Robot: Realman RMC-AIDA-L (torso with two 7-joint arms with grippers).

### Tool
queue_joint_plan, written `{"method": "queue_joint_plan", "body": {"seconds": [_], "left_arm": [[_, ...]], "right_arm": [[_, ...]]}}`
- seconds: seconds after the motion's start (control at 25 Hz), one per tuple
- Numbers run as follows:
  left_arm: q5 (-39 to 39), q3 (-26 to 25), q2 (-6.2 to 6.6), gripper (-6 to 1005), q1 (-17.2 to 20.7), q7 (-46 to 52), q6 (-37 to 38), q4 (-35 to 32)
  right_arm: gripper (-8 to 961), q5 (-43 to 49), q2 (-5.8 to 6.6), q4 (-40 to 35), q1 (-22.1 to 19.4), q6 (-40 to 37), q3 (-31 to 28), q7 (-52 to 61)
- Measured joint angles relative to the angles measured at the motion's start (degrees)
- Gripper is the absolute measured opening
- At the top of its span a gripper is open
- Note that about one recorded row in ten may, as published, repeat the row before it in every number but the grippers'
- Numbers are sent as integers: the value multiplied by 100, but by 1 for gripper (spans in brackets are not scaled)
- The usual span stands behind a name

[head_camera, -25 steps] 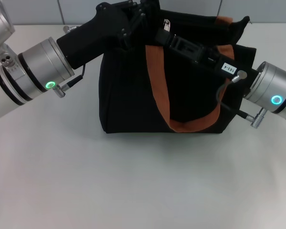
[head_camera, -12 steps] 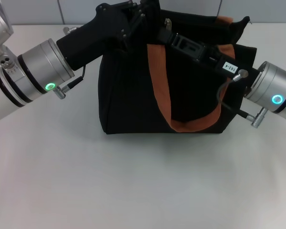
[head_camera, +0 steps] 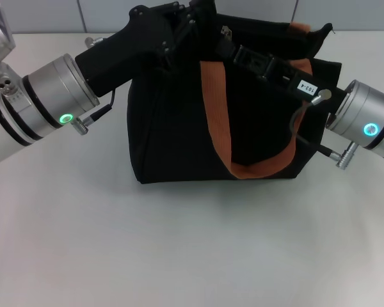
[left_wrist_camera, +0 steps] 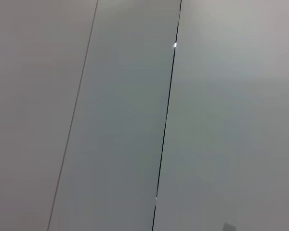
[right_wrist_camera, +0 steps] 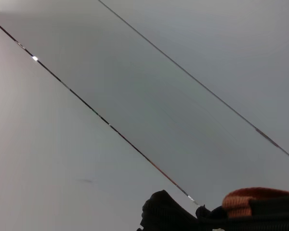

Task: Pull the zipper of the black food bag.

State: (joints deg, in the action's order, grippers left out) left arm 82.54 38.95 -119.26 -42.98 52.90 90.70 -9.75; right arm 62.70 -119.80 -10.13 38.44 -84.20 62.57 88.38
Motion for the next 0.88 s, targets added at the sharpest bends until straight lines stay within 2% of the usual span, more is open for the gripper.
{"method": "queue_joint_plan", "body": {"seconds": [0.2, 0.88], "left_arm": [[0, -13, 0, 36, 19, -2, 10, 0], [-179, -67, 2, 40, 286, -8, 86, -77]], "right_arm": [[-2, -13, 0, 0, -45, 0, -9, 1], [-1, -13, 29, -160, -466, 239, -119, -34]]}}
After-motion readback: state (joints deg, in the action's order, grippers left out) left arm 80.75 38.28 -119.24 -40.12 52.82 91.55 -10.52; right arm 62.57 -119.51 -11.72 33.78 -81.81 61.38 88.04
